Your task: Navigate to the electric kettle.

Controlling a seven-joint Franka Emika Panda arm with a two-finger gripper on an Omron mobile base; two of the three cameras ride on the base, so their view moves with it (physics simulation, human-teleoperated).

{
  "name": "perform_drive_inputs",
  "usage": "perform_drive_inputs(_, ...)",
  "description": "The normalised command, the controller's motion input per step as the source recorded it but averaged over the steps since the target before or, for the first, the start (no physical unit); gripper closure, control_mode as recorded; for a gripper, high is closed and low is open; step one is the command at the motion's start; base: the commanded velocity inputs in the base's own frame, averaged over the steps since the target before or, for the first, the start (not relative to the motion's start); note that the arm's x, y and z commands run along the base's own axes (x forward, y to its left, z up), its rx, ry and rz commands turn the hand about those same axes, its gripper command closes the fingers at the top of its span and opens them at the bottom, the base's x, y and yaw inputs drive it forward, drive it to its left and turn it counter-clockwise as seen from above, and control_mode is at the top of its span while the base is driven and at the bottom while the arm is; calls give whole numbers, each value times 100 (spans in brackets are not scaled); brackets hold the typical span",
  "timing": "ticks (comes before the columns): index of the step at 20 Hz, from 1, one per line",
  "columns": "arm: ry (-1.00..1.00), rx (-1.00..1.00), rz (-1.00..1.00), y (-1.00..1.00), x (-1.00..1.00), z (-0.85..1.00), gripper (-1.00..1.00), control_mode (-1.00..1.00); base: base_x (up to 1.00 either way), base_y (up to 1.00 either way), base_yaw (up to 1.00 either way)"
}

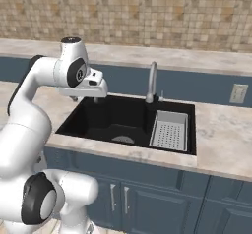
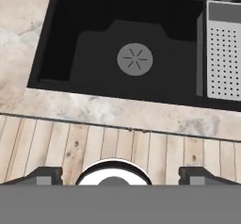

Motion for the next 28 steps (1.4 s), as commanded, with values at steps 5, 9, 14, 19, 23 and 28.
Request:
perform_drive_inputs(5, 0, 0, 0, 0, 0, 0, -100, 100, -81, 0, 45)
perform_drive_inputs(9, 0, 0, 0, 0, 0, 0, -100, 100, -60, 0, 56)
perform_drive_inputs(14, 0, 0, 0, 0, 0, 0, -100, 100, -31, 0, 71)
perform_drive_inputs(19, 0, 0, 0, 0, 0, 0, -100, 100, -17, 0, 75)
perform_drive_inputs(23, 0, 0, 0, 0, 0, 0, -100, 100, 0, 0, 93)
perform_drive_inputs(28, 0, 0, 0, 0, 0, 0, -100, 100, -14, 0, 98)
